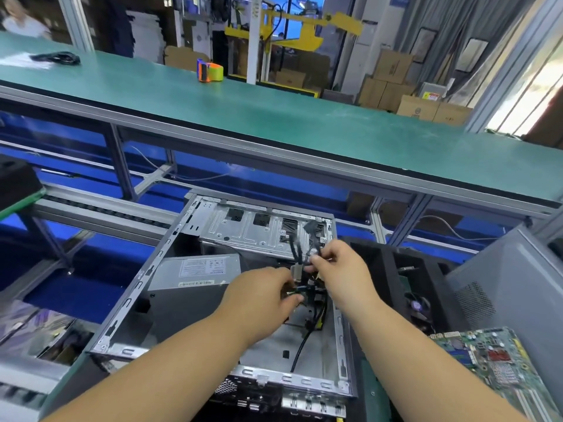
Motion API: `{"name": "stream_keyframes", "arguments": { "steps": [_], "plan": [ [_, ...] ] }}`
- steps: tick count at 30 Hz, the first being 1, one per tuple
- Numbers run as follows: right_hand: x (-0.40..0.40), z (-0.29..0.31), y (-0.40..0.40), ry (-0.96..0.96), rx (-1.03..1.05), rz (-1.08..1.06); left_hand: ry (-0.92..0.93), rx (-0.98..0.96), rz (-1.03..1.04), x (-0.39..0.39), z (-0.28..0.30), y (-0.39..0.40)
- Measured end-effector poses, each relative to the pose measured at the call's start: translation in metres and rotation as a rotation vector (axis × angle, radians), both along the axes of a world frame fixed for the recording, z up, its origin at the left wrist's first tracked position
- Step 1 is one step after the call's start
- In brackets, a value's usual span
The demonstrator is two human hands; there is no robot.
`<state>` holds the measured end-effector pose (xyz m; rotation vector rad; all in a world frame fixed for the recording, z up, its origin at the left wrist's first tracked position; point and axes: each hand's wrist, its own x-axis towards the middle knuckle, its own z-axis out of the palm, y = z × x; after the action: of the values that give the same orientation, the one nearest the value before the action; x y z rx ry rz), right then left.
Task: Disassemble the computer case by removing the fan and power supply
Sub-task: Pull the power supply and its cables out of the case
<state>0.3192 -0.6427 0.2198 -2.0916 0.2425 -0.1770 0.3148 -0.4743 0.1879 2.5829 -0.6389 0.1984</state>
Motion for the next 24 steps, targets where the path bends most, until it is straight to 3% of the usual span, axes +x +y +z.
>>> {"name": "stream_keyframes", "arguments": {
  "steps": [5,8,14,19,22,24],
  "plan": [
    [0.0,-0.018,0.011,0.287,-0.181,0.25,-0.046,0.331,0.115,-0.002,-0.003,-0.007],
    [0.003,-0.02,0.014,0.243,-0.249,0.216,-0.027,0.385,0.044,-0.001,-0.005,-0.011],
    [0.011,-0.019,0.022,0.088,0.347,0.081,-0.06,0.477,-0.053,0.001,-0.013,0.0],
    [0.008,-0.011,0.01,-0.019,0.573,0.081,0.013,0.249,0.056,0.001,-0.002,0.004],
    [0.002,-0.001,0.004,-0.013,0.732,0.121,0.123,-0.094,0.129,0.0,0.013,0.004],
    [-0.003,0.004,0.002,0.007,0.747,0.172,0.353,-0.344,0.159,-0.002,0.024,0.005]
  ]
}}
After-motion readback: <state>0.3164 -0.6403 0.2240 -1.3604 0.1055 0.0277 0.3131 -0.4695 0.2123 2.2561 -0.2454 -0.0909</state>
